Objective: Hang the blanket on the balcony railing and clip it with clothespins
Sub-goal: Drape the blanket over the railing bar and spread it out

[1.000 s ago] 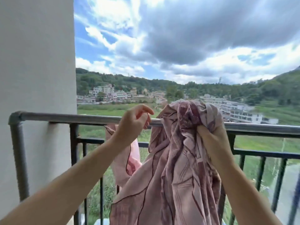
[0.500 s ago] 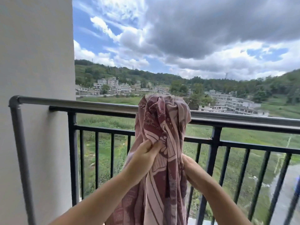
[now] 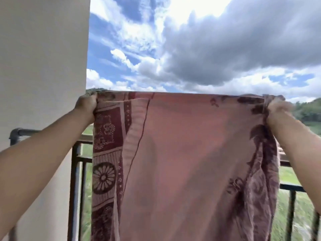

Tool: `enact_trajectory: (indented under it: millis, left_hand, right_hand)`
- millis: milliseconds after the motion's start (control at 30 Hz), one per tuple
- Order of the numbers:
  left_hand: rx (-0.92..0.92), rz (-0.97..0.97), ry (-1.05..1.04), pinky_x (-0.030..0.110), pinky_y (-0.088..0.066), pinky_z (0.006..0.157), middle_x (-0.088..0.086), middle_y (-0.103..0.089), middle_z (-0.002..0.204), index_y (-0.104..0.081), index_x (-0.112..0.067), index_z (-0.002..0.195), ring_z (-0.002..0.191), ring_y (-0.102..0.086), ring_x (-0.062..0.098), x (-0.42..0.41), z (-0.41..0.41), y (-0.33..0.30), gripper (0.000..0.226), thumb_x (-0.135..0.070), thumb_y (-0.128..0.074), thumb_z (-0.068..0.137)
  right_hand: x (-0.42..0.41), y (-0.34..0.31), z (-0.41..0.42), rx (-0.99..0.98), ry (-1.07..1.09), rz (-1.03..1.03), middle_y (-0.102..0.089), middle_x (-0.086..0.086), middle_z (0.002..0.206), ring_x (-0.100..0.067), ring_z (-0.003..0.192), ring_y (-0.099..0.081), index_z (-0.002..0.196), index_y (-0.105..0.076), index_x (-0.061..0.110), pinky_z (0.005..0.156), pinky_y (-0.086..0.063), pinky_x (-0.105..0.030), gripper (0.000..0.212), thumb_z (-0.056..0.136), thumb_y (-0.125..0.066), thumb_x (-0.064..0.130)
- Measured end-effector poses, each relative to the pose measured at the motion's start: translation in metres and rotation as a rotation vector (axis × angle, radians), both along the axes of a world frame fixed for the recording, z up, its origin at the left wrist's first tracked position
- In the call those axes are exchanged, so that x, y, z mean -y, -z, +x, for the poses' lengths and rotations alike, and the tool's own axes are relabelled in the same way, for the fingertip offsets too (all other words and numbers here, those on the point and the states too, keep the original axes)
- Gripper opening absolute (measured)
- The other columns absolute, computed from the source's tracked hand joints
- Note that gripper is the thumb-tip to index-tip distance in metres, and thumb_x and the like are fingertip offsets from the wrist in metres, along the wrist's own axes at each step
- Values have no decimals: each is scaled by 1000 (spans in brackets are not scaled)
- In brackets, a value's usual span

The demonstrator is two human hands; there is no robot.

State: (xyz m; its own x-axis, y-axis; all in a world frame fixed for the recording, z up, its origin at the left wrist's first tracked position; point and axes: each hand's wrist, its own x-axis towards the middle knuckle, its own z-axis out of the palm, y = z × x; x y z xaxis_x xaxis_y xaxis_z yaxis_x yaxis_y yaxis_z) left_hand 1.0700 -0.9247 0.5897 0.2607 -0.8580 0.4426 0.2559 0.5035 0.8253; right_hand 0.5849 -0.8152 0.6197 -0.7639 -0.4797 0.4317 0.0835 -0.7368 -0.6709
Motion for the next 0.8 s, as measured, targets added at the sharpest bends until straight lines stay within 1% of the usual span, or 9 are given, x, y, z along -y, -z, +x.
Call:
enact_trajectory:
  millis: [100, 167, 233, 300, 400, 500, 633, 733, 800]
  left_hand:
    - [36, -15, -7, 33, -58, 67, 12, -71, 96, -68, -13, 90, 73, -69, 23, 16, -18, -5, 18, -12, -50, 88]
    - [48, 49, 4, 40, -57, 79, 16, -67, 108, -69, -12, 91, 88, -67, 30, 18, -39, -1, 14, -15, -56, 88]
    - [145, 135, 100, 33, -61, 64, 17, -70, 94, -71, -10, 82, 77, -68, 26, 17, -60, 8, 24, -9, -49, 91]
    - [367, 211, 199, 26, -59, 52, 21, -68, 87, -68, 1, 87, 68, -66, 24, 11, -82, 19, 25, -4, -44, 91]
    - [640, 269, 166, 20, -52, 40, 14, -62, 80, -57, -2, 109, 61, -61, 19, -4, -107, 36, 19, -9, -50, 92]
    - [600, 161, 117, 17, -51, 38, 8, -63, 67, -64, -8, 97, 53, -61, 17, -13, -114, 57, 13, -9, -52, 91]
    - [212, 219, 373, 21, -52, 47, 1, -64, 53, -61, -11, 71, 51, -63, 17, -28, -88, 96, 30, -20, -45, 95]
    - [57, 344, 488, 19, -53, 42, 1, -68, 57, -62, -8, 80, 46, -64, 9, -40, -81, 146, 26, -12, -41, 96]
    - [129, 383, 351, 24, -56, 47, 8, -67, 76, -56, -2, 98, 57, -66, 12, -40, -81, 177, 18, -19, -53, 92]
  right_hand:
    - [21, -2, -127, -288, 549, 323, -59, 4, 65, -8, 66, -60, 73, -58, 18, 71, -57, -21, 43, 81, -28, 48]
    - [18, 4, -147, -553, 732, 679, -59, 0, 64, -20, 86, -56, 67, -51, 19, 62, -46, -6, 40, 71, -32, 53]
    - [-2, 13, -98, -871, 668, 1056, -62, -9, 83, -28, 98, -56, 64, -54, 12, 75, -46, -17, 27, 72, -53, 38]
    - [-10, 30, -54, -1131, 685, 1410, -58, -22, 114, -34, 112, -50, 85, -63, 9, 99, -40, -40, 22, 74, -60, 28]
    - [-11, 57, 23, -1333, 696, 1007, -59, -24, 121, -36, 115, -52, 113, -61, 1, 97, -41, -38, 33, 85, -55, 18]
    - [-15, 87, 106, -1395, 302, 548, -72, -13, 99, -26, 92, -66, 103, -69, 7, 78, -49, -27, 22, 85, -57, 9]
    - [-14, 126, 177, -1538, 0, 503, -69, 0, 93, -13, 71, -62, 107, -68, 14, 65, -52, -16, 22, 88, -57, 18]
    - [1, 142, 194, -1485, -70, 502, -67, -2, 106, -22, 84, -65, 114, -63, 19, 77, -55, -34, 26, 90, -55, 21]
    - [8, 141, 201, -1441, -59, 463, -68, -4, 107, -22, 87, -67, 115, -62, 18, 79, -56, -33, 26, 90, -55, 19]
